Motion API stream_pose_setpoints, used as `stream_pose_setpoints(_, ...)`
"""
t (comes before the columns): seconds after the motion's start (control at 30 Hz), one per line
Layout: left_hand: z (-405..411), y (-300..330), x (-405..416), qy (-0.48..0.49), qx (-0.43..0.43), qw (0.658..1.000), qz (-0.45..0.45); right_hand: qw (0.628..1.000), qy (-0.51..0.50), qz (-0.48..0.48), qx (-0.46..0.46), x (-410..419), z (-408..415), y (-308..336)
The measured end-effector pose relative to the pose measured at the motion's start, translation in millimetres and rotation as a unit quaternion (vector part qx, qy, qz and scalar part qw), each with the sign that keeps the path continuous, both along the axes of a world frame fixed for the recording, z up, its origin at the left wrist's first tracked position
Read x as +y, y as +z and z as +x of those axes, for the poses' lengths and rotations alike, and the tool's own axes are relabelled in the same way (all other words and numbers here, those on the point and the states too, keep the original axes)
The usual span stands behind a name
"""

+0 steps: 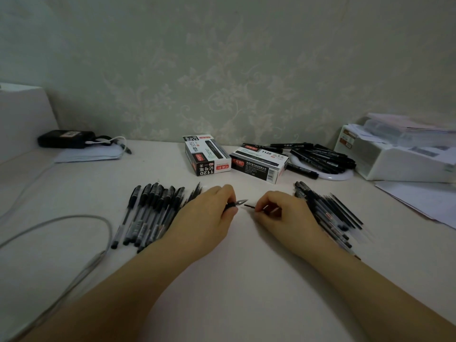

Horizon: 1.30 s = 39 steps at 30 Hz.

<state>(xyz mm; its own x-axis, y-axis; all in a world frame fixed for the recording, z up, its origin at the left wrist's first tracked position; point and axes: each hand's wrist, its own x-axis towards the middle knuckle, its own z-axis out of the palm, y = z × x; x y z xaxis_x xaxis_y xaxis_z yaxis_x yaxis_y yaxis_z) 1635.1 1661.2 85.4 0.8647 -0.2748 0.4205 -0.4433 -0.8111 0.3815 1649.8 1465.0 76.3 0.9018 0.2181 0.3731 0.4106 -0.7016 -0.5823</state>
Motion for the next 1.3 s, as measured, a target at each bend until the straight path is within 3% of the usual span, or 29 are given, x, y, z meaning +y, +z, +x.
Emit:
stream_pose_setpoints(0.2, 1, 1, -2, -0.053, -0.012, 0.998, -0.016, 0.992, 0.033, 0.119, -0.012, 5, -2, 5)
stream_pose_setpoints(0.47, -1, 5, -6, -0.092, -0.001, 0.992, -0.087, 0.982, 0.095, 0.153, 0.057, 5, -3, 4)
stream_pose_setpoints(0.77, -3, 10, -5, -0.100, 0.084, 0.989, -0.071, 0.980, 0.101, 0.161, 0.063, 3, -6, 8)
stream_pose_setpoints(0.97, -7, 11, -4, -0.108, 0.127, 0.980, -0.110, 0.979, 0.118, 0.153, 0.067, 1, -6, 10)
stream_pose_setpoints(1.07, -6, 11, -5, -0.106, 0.112, 0.980, -0.123, 0.980, 0.107, 0.154, 0.059, 0, -5, 11)
stream_pose_setpoints(1.2, -6, 12, -5, -0.084, 0.031, 0.990, -0.113, 0.980, 0.098, 0.159, 0.067, -1, -4, 11)
stream_pose_setpoints(1.3, -7, 15, -3, -0.081, 0.027, 0.988, -0.127, 0.979, 0.105, 0.163, 0.065, -1, -4, 11)
